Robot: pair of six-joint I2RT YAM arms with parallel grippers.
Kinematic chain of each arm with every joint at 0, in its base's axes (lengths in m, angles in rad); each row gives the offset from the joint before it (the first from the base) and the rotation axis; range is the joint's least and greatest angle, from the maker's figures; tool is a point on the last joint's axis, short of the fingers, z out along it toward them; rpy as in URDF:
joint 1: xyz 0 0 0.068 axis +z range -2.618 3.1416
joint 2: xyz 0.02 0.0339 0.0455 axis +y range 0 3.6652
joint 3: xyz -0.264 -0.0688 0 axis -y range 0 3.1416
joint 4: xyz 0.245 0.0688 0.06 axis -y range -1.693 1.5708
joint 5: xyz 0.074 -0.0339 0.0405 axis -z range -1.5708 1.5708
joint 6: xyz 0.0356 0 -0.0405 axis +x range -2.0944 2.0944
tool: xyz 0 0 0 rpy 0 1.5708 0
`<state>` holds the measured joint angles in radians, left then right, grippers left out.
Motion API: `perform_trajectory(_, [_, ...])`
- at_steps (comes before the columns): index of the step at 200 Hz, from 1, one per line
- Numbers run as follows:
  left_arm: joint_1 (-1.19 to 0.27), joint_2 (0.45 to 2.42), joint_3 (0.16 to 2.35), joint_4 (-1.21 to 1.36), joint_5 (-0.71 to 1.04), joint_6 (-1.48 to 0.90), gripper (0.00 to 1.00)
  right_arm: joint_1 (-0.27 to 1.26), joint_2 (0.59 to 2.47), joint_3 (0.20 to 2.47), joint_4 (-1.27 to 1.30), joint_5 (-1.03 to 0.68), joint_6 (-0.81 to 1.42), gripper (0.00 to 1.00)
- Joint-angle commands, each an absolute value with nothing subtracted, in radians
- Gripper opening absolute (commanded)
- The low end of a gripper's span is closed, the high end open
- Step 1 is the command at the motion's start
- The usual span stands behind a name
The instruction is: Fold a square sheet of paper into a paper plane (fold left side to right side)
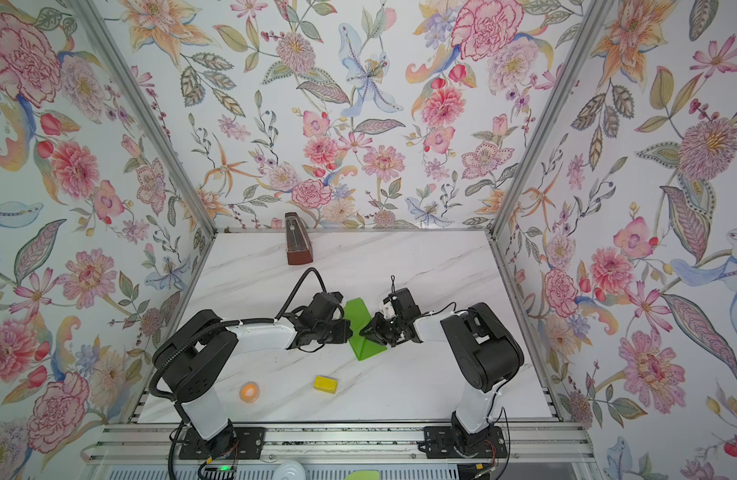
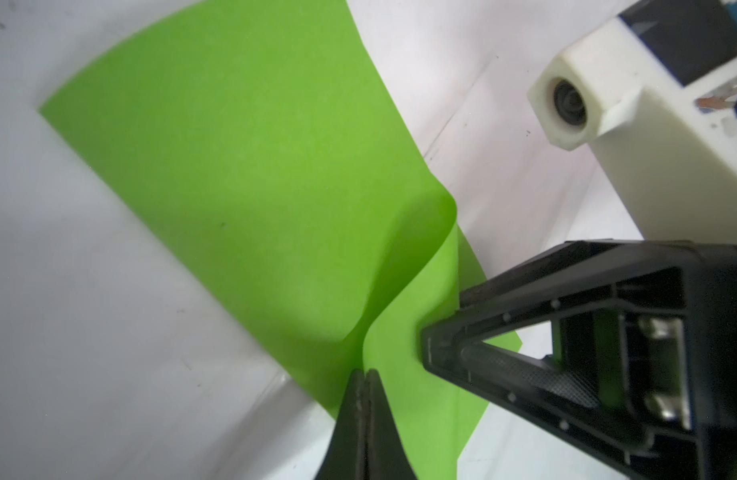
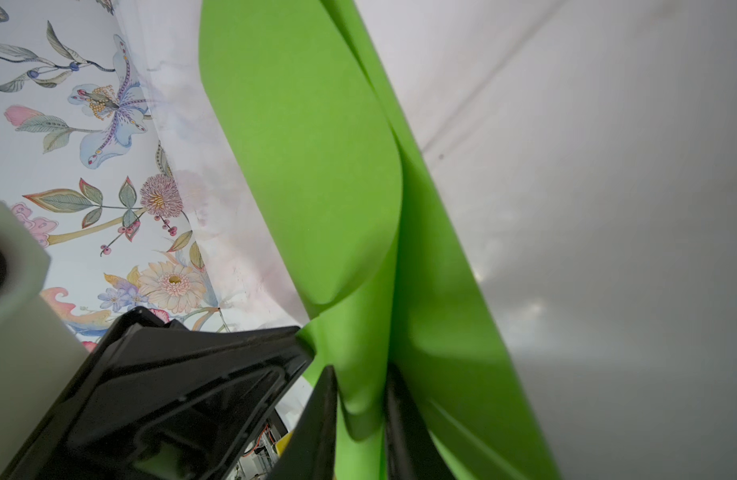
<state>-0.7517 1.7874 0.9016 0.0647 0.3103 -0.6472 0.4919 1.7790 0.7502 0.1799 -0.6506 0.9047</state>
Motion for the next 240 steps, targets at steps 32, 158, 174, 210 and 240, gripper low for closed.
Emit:
perform_trajectory(32, [-0.738, 1.816, 0.929, 0.064, 0.316, -0.627, 0.0, 0.499, 1.79, 0.743, 0.093, -0.603, 0.887, 0.23])
perform_trajectory(158, [-0.724, 1.802, 0.936, 0.046, 0.297, -0.608, 0.08, 0.499, 1.802, 0.742, 0.077, -0.588, 0.88, 0.09])
perform_trajectory(174, [-0.721, 1.779, 0.943, 0.019, 0.276, -0.594, 0.11, 0.499, 1.801, 0.74, 0.074, -0.583, 0.878, 0.07])
perform_trajectory(210, [-0.71, 1.719, 0.966, -0.069, 0.236, -0.55, 0.17, 0.499, 1.796, 0.739, 0.068, -0.575, 0.877, 0.06])
perform_trajectory(240, [-0.716, 1.698, 0.967, -0.087, 0.278, -0.544, 0.19, 0.5, 1.799, 0.739, 0.069, -0.571, 0.879, 0.04])
